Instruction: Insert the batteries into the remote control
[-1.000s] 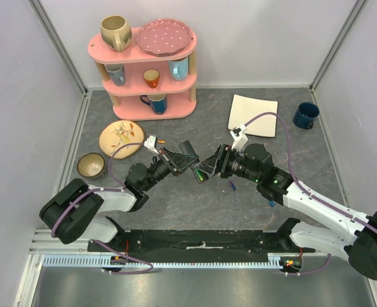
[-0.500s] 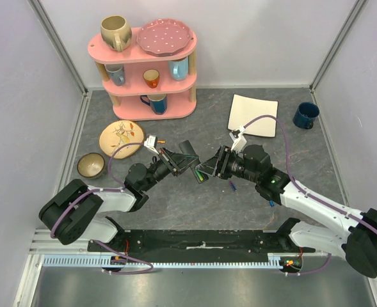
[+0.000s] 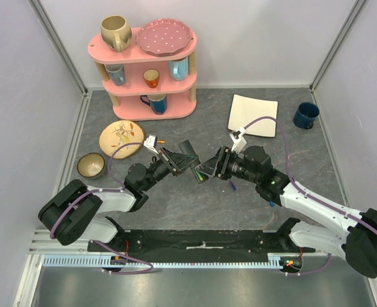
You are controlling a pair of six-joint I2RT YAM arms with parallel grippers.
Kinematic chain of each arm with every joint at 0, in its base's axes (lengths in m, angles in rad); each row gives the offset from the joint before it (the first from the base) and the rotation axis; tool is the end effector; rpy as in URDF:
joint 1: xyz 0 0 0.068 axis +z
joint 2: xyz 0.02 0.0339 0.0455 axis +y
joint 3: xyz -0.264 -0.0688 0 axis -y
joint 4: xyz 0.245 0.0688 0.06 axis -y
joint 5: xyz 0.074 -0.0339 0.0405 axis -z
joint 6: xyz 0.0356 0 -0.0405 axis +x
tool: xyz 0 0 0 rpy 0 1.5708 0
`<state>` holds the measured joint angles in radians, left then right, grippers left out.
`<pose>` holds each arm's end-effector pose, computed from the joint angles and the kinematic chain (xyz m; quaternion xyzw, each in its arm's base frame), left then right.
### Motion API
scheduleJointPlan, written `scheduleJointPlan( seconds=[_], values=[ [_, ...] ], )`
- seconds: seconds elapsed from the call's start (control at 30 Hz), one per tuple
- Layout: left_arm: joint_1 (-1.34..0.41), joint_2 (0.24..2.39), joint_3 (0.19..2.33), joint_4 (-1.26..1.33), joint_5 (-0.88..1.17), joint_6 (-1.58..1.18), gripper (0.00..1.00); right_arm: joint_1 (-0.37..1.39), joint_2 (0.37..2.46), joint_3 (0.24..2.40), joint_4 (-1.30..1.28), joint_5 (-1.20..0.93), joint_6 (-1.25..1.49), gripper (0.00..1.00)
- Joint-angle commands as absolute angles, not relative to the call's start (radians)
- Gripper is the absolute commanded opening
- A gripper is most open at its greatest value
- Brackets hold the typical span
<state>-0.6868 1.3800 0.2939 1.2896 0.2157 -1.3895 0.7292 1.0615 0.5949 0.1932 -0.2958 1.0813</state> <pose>0.1836 -0.1604 0.2059 -0.1378 0.6183 -0.6985 0.3328 0.1729 0.1684 0.2582 0.0504 0.7916 0.5425 0.2766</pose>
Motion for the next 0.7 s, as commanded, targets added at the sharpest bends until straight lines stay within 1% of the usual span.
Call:
scheduleJointPlan(
  seconds=[0.0,0.17,0.33,0.67],
  values=[
    [-0.684,1.361,0.299,1.629,0.221,-1.362,0.02,0.724,1.029,0.583,0.227,-0.319,1.081,0.66],
    [-0.686,1.359,0.295,1.631,0.221,-1.362,0.02,0.715,0.999,0.557,0.239,-0.324,1.083,0.65],
    [-0.686,1.359,0.296,1.634,0.222,-1.364,0.02,0.712,1.015,0.542,0.271,-0.359,1.089,0.61],
    [-0.684,1.364,0.313,1.635,0.225,-1.365,0.02,0.712,1.035,0.537,0.298,-0.383,1.092,0.6]
  ],
)
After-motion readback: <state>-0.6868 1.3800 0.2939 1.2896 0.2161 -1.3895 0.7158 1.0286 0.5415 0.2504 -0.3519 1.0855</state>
